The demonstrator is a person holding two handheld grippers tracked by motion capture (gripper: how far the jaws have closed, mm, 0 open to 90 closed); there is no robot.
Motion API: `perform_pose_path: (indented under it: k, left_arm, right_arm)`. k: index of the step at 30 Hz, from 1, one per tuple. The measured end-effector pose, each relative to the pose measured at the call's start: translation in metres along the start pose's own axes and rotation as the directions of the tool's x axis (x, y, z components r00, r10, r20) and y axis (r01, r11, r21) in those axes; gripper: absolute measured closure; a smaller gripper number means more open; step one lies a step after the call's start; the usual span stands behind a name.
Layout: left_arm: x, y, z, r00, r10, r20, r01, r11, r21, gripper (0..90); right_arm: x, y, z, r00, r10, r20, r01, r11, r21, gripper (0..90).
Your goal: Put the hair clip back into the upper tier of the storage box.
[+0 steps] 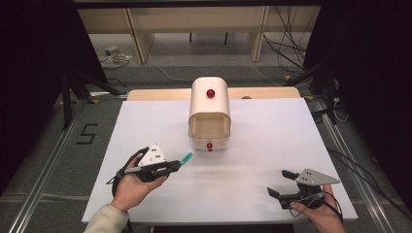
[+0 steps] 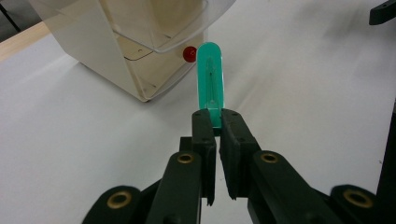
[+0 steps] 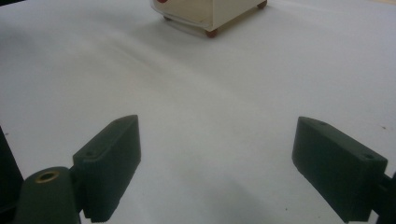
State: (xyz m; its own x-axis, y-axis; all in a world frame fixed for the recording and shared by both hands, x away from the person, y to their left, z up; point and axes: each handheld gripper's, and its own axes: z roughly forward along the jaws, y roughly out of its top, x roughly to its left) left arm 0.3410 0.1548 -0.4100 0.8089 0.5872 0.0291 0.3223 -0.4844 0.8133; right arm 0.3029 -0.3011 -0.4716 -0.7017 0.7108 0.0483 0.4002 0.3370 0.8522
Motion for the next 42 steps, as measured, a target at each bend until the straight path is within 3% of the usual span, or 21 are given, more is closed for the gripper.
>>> perform_pose_path:
  k: [42]
  left_arm:
    - [0.001,0.029,-0.015,0.9999,0.010,0.011,-0.010,0.9999,-0.013,84.3]
  right_arm:
    - [0.000,0.000,0.001,1.0000,0.000,-0.003,0.000,1.000,-0.002,16.5]
